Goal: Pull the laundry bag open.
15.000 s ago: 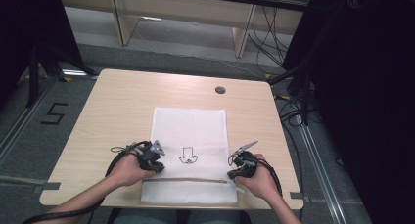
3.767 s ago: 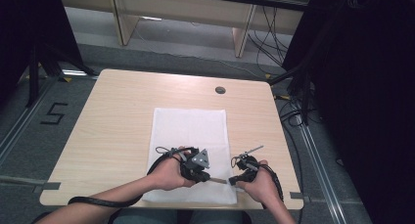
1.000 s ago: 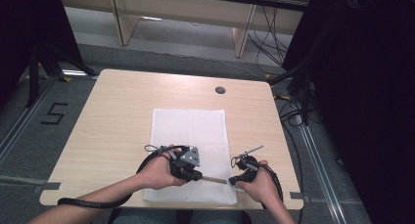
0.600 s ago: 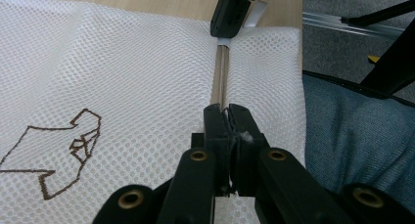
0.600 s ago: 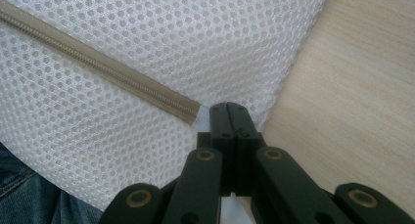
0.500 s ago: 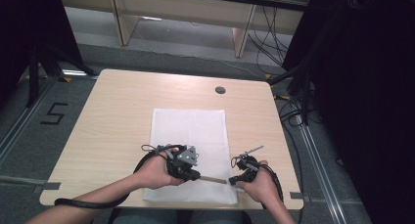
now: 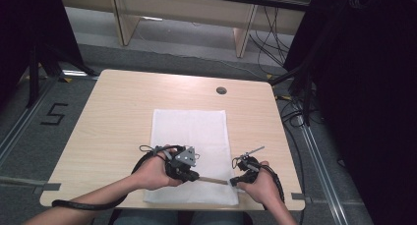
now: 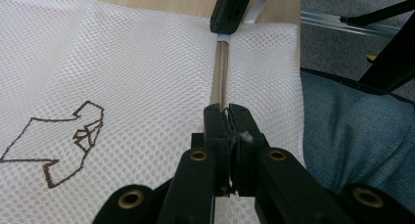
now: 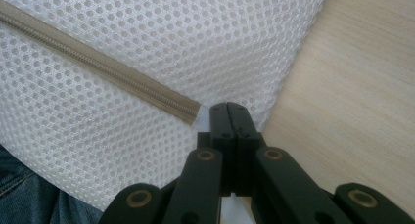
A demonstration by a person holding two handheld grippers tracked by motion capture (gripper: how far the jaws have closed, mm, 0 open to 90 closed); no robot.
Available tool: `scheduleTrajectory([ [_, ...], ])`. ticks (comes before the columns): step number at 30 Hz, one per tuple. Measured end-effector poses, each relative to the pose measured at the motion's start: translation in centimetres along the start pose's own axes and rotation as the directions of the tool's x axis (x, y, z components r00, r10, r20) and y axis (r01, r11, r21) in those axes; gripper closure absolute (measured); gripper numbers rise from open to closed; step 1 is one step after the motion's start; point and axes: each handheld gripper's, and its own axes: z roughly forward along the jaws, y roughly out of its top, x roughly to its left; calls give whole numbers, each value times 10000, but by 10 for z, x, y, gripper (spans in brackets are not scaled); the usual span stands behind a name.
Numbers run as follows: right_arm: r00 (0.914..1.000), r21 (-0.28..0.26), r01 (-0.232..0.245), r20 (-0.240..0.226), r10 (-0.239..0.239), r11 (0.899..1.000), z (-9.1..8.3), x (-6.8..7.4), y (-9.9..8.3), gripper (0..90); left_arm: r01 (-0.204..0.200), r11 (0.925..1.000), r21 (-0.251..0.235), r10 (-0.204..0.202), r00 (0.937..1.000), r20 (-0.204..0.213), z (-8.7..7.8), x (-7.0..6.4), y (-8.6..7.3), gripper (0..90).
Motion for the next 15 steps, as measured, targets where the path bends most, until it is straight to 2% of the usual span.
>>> scheduleTrajectory([
  [1,10000,3,4,3,-4,10000,0,0,0,900,145,9999,-10,-145,9999,-35,-1,0,-1,874],
  [3,10000,-2,10,5,-10,10000,0,0,0,900,14,10000,-40,-14,10000,-22,-3,1,-1,874],
  [6,10000,11,10,2,-10,10000,0,0,0,900,179,9998,-21,-179,9998,17,-5,1,-4,874],
  [9,10000,1,0,7,0,10000,0,0,0,900,185,9998,-49,-185,9998,9,-4,0,-5,874],
  [10,10000,-21,23,52,-23,10000,0,0,0,900,60,10000,-76,-59,10000,14,-5,0,-5,874],
  [15,10000,-2,-10,0,10,10000,0,0,0,900,226,9997,-72,-227,9997,-49,-9,1,-6,874],
])
